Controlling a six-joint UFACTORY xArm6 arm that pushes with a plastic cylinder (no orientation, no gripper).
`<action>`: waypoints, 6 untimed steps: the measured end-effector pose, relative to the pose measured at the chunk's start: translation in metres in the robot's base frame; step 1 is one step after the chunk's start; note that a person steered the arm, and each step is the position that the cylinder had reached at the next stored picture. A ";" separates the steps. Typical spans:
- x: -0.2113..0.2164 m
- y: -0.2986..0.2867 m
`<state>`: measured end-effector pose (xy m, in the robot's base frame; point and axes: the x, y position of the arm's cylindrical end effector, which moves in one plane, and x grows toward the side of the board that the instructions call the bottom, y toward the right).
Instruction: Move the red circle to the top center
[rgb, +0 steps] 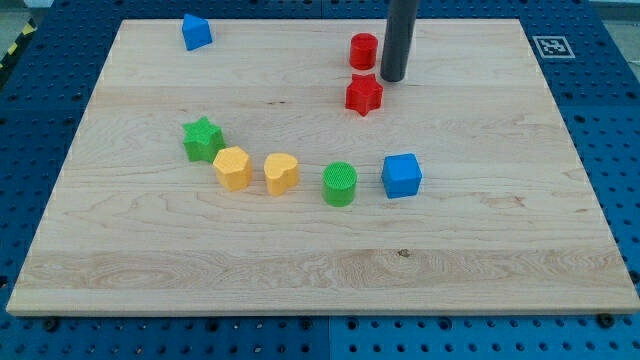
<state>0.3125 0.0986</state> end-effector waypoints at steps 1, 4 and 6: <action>-0.009 0.000; -0.009 0.016; -0.016 -0.008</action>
<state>0.2968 0.0908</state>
